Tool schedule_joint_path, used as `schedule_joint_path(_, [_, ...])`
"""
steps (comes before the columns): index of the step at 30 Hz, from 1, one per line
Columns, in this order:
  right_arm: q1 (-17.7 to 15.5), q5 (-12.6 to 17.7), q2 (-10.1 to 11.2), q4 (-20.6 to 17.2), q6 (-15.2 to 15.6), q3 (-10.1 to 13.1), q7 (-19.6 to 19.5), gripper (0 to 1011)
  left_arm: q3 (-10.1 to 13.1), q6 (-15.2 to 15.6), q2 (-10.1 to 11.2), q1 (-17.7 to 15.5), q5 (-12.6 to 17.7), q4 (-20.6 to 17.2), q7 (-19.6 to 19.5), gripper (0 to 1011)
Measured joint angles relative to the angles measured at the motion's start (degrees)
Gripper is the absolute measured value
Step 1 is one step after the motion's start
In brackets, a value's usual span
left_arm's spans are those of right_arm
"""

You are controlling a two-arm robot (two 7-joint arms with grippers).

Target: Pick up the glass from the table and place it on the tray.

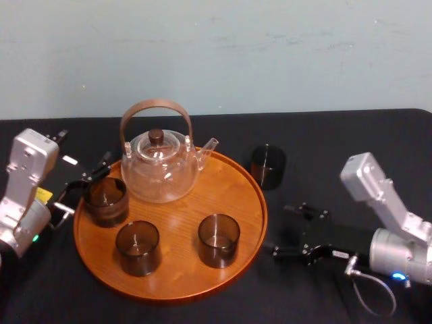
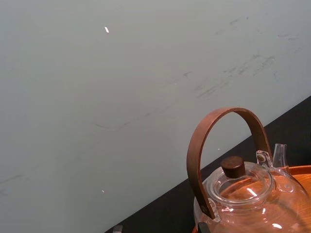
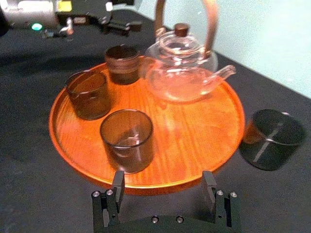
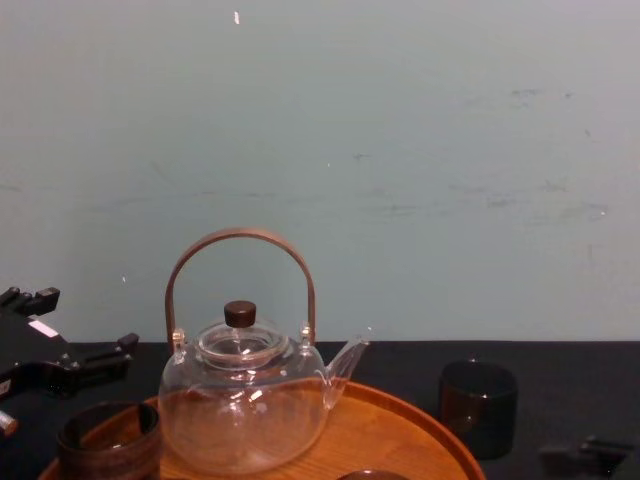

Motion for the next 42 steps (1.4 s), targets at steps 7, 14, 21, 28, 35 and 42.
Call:
schedule_joint_path(7, [-2.13,2.46,0.35,-0.64,-1.45,3.58,-2.25,1002,0.00,0.00,0.00,0.00,0.00,0.00,0.00,1001])
schedule_joint_path(14, [-2.53,2.76,-1.68,-0.09,-0.39,5.91,-7.34,1002,0.00,0.00,0.00,0.00,0.00,0.00,0.00,1001])
schedule_joint_path(21, [-1.80,0.78,-5.58,1.25,2.95,7.72,-14.64,1002,0.00,0.00,0.00,0.00,0.00,0.00,0.00,1001])
schedule_joint_path(28, [0.93,-1.92,-9.18,3.89,6.54,7.84,-18.96,1002,0.00,0.00,0.00,0.00,0.00,0.00,0.00,1001])
schedule_joint_path(35, [3.42,-3.89,-11.25,6.01,8.48,7.12,-19.82,1002,0.00,0.00,0.00,0.00,0.00,0.00,0.00,1001])
schedule_joint_path(42, [7.25,-6.63,-13.51,9.68,10.14,5.38,-19.66,1002,0.00,0.00,0.00,0.00,0.00,0.00,0.00,1001])
